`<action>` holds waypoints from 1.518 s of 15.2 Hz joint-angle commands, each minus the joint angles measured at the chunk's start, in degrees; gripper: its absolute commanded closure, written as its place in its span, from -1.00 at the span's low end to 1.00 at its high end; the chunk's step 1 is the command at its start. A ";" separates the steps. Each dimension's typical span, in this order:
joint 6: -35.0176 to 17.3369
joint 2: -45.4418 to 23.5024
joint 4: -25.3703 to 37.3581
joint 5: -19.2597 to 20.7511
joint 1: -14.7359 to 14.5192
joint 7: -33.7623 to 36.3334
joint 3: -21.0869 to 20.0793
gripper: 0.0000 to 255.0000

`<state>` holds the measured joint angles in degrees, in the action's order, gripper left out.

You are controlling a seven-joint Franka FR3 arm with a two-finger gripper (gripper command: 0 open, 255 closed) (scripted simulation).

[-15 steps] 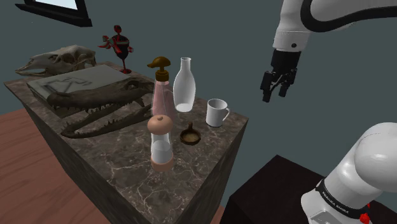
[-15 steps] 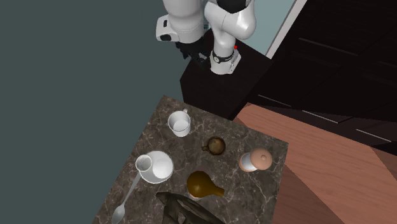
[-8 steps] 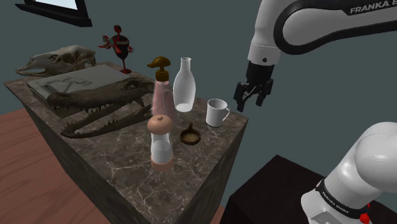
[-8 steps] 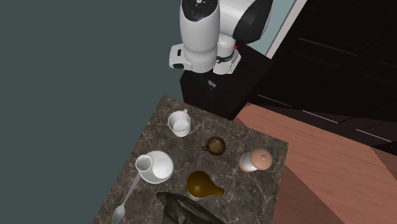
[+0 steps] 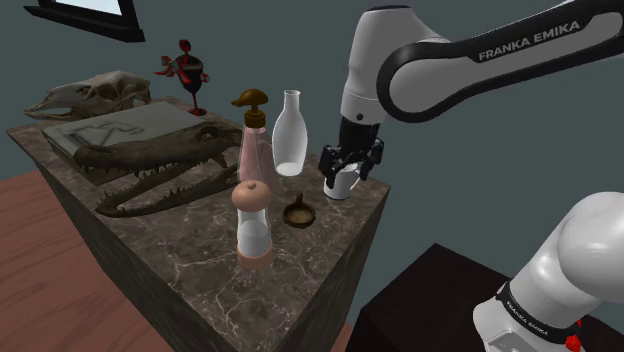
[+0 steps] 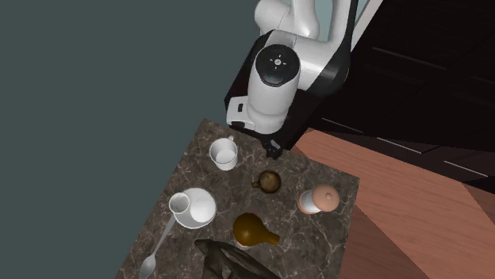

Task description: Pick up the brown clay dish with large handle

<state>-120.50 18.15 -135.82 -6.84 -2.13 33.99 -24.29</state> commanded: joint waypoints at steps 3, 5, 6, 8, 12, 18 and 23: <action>-5.78 -8.56 4.36 4.85 0.93 8.06 -4.27 -1.00; -7.75 -13.13 7.24 8.51 1.15 12.61 -5.95 -1.00; -8.54 -15.48 8.81 10.60 1.15 15.00 -6.65 -1.00; -9.69 -20.31 12.26 15.16 0.68 19.89 -7.53 -1.00; -11.90 -22.42 11.81 17.13 0.24 21.64 -7.30 -1.00; -15.00 -24.71 10.50 19.34 -0.03 23.38 -6.98 -1.00; -15.03 -24.84 10.56 19.45 -0.09 23.53 -6.99 1.00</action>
<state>-135.52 -6.68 -125.26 12.60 -2.21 57.51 -31.28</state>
